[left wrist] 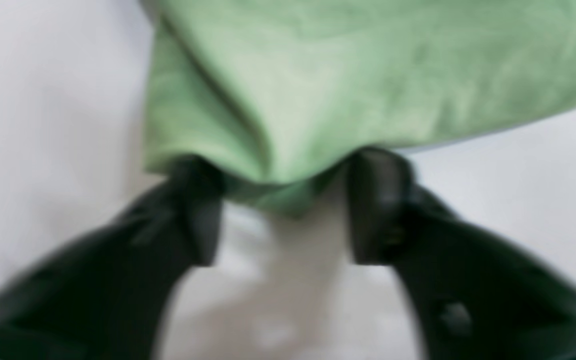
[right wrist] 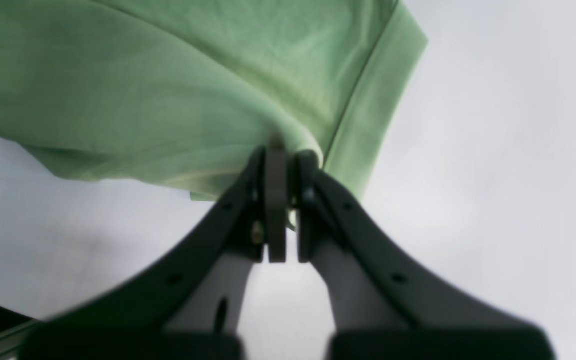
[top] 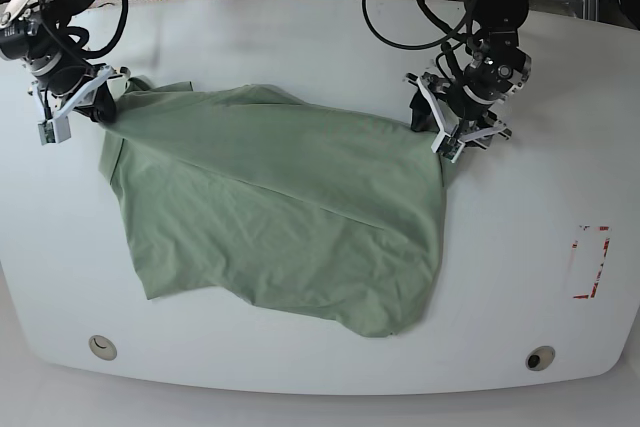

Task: Fold the T-shirt properly
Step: 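Lift the shirt with both grippers and stretch it apart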

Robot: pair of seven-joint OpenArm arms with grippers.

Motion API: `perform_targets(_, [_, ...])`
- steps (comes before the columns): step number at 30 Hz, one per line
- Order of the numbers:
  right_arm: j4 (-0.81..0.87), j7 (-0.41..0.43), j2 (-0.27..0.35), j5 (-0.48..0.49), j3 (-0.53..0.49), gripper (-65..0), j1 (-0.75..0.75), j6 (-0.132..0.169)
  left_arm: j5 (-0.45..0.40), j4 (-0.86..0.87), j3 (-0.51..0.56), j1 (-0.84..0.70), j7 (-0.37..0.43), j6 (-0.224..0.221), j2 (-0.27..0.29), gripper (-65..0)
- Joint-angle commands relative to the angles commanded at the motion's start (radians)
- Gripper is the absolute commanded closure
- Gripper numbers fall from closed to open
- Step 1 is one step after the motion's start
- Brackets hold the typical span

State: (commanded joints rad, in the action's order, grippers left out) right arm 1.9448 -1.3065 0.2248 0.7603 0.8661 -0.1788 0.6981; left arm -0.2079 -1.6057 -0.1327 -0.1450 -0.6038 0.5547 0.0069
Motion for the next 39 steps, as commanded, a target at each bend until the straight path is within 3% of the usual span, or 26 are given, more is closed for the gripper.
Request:
perform_targets(2, [0.000, 0.000, 0.000, 0.000, 0.000, 0.0, 0.000, 0.000, -0.003, 0.028, -0.002, 0.017, 0.000, 0.000, -0.002, -0.7])
perform_targets(3, [0.000, 0.000, 0.000, 0.000, 0.000, 0.0, 0.000, 0.000, -0.003, 0.034, -0.002, 0.018, 0.000, 0.000, -0.002, 0.0])
perform_targets(7, [-0.005, 0.000, 0.002, -0.006, 0.002, 0.0, 0.002, 0.000, -0.012, -0.040, -0.002, 0.011, -0.002, 0.000, -0.029, 0.0])
perform_targets(13, [-0.025, 0.003, 0.011, -0.008, 0.011, 0.0, 0.021, 0.000, -0.124, -0.187, 0.000, -0.009, -0.002, 0.006, -0.092, 0.0])
perform_targets(22, [-0.080, -0.002, 0.068, 0.002, 0.040, 0.0, 0.112, 0.000, -0.238, -0.318, 0.061, 0.006, -0.002, 0.008, -0.279, 0.0])
perform_targets(29, [-0.089, -0.032, 0.106, -0.002, 0.026, 0.0, 0.267, 0.000, -0.374, -0.354, 0.147, 0.153, -0.002, 0.012, -0.330, 0.0])
perform_targets(32, [-0.143, -0.032, 0.146, -0.002, -0.055, 0.0, 0.342, 0.000, -0.433, -0.354, 0.176, 0.250, -0.002, 0.074, -0.330, 0.0])
perform_targets(35, [-0.183, -0.032, 0.169, 0.000, -0.068, 0.0, 0.404, 0.000, -0.488, -0.353, 0.183, 0.345, -0.002, 0.130, -0.324, 0.0])
perform_targets(39, [-0.256, -0.032, 0.215, -0.002, -0.132, 0.0, 0.520, 0.000, -0.496, -0.336, 0.184, 0.474, -0.003, 0.143, -0.321, 0.0])
